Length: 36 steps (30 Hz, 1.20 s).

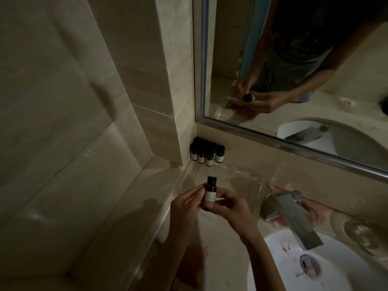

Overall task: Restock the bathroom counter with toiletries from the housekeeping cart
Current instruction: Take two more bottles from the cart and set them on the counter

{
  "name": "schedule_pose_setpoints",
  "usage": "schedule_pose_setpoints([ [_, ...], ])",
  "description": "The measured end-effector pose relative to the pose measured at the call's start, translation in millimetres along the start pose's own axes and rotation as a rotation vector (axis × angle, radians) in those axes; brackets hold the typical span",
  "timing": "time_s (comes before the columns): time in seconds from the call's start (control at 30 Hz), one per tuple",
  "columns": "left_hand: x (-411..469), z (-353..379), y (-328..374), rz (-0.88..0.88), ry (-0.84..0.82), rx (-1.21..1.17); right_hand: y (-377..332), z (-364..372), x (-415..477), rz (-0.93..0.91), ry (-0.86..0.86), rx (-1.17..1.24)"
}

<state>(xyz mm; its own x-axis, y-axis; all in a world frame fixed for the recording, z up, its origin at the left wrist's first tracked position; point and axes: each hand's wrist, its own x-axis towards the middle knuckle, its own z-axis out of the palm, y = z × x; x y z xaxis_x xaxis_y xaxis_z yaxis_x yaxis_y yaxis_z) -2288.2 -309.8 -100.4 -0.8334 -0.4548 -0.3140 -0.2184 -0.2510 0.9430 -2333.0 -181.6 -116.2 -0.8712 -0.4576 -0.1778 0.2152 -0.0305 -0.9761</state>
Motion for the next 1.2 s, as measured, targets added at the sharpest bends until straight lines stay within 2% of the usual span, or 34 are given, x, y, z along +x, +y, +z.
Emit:
schedule_pose_setpoints([
  [0.1, 0.0, 1.6, -3.3, 0.004, -0.016, -0.030, 5.1, -3.9, 7.2, 0.012, 0.027, 0.037],
  [0.27, 8.4, -2.5, -15.9, -0.045, -0.011, -0.064, 15.9, -21.6, 46.3, -0.004, 0.160, -0.041],
  [0.47, 18.8, 2.6, -49.8, -0.118, -0.029, 0.097, 38.1, -28.9, 102.1, -0.004, 0.381, -0.206],
  [0.7, 30.6, 12.8, -63.7, -0.131, -0.050, 0.203, 61.5, -21.5, 126.0, -0.056, 0.507, -0.386],
  [1.2, 39.5, 3.5, -67.2, -0.149, -0.039, 0.236, 65.2, -7.6, 138.7, -0.098, 0.683, -0.275],
])
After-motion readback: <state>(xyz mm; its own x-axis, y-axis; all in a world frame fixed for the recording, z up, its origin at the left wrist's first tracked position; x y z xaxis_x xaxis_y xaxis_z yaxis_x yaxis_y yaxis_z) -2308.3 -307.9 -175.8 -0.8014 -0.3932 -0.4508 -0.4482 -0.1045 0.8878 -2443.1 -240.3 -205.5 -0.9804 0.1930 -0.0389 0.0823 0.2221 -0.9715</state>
